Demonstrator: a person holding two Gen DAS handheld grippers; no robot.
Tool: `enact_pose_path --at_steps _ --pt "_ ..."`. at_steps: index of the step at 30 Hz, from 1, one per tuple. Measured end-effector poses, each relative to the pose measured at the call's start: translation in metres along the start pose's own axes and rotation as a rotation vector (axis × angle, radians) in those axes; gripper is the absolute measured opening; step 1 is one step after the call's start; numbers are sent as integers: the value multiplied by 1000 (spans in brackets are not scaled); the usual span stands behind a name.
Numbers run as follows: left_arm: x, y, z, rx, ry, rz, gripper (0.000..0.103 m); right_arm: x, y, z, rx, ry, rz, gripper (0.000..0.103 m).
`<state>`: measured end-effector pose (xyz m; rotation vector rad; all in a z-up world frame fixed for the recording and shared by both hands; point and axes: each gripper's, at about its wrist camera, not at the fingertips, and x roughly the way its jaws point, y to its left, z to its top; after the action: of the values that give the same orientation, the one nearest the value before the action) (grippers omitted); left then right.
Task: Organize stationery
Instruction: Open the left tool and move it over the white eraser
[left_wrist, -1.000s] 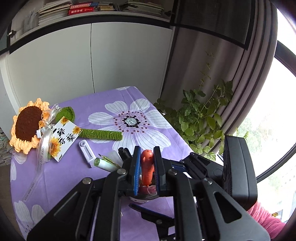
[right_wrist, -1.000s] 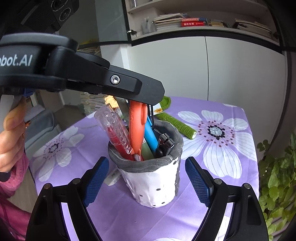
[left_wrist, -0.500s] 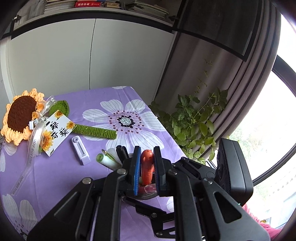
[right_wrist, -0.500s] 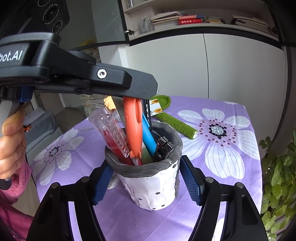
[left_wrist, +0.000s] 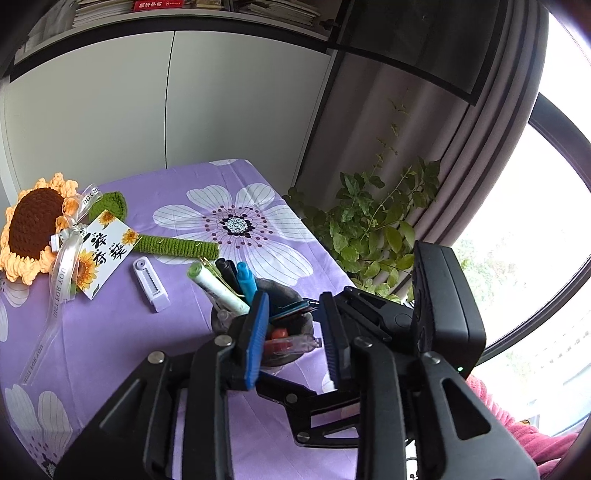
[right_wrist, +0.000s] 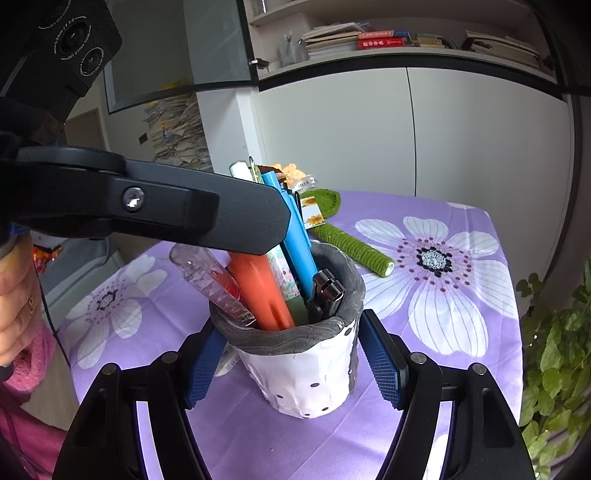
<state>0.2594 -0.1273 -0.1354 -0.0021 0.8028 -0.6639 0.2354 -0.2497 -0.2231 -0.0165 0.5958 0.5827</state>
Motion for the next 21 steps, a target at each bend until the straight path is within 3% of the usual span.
enact_pose_path --at_steps 2,5,6,10,15,21 --pt "-8 -1 0 4 -24 9 31 0 0 0 0 -1 -1 73" --pt "-27 6 -1 -25 -78 39 43 0 1 0 -2 -1 -3 73" --pt "-34 10 -2 -41 -101 59 49 0 0 0 -1 -1 -2 73" --pt "-49 32 -14 -99 -134 178 52 0 0 0 0 -1 -1 73" --pt "-18 62 -36 -184 -5 261 50 0 0 0 0 -1 -1 73" --pt "41 78 -49 -261 167 240 46 0 0 0 -1 -1 -2 73"
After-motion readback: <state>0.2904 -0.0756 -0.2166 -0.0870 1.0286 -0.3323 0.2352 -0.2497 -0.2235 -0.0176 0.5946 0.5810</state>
